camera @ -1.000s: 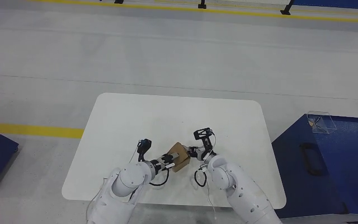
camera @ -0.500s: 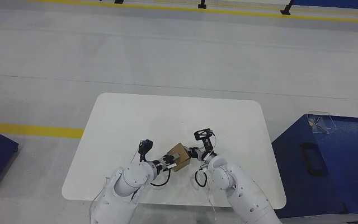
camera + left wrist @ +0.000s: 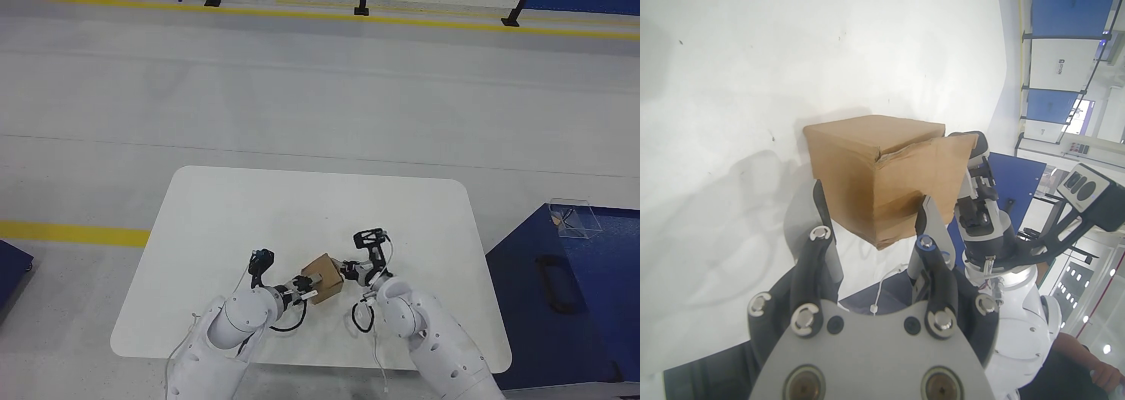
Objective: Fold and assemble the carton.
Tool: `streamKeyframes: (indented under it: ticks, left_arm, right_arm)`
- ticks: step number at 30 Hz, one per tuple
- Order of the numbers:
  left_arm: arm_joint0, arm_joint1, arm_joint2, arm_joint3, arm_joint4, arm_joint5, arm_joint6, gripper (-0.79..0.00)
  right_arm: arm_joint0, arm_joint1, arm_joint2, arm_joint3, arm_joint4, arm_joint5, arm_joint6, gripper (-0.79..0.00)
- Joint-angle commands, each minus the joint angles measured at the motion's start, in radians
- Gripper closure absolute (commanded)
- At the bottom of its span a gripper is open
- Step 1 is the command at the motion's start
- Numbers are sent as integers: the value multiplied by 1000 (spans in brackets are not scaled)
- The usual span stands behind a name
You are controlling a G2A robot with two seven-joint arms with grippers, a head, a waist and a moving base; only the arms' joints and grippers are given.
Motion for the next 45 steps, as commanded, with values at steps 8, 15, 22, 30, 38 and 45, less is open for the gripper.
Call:
streamKeyframes:
  ticks: [8, 15, 22, 30, 38, 45]
  left_arm:
    - [-4, 4, 2, 2, -9, -3, 5, -428]
    - [-23, 4, 10, 11, -14, 14, 7, -440]
    - [-31, 4, 20, 16, -21, 21, 14, -453]
    - [-32, 6, 26, 19, -34, 13, 17, -459]
    - [-26, 9, 25, 10, -54, -8, 18, -443]
    - [-20, 12, 21, 7, -70, -22, 19, -382]
  right_arm:
    - [-6, 1, 31, -10, 13, -1, -2, -785]
    - [-7, -1, 36, 0, 12, -4, 3, -785]
    - [-9, -4, 27, 10, 9, -20, 15, -785]
    - [-11, -8, 22, 11, 9, -31, 15, -785]
    - [-25, -7, 37, -13, 13, -47, 13, -785]
    - [-29, -8, 41, -20, 13, -50, 15, -785]
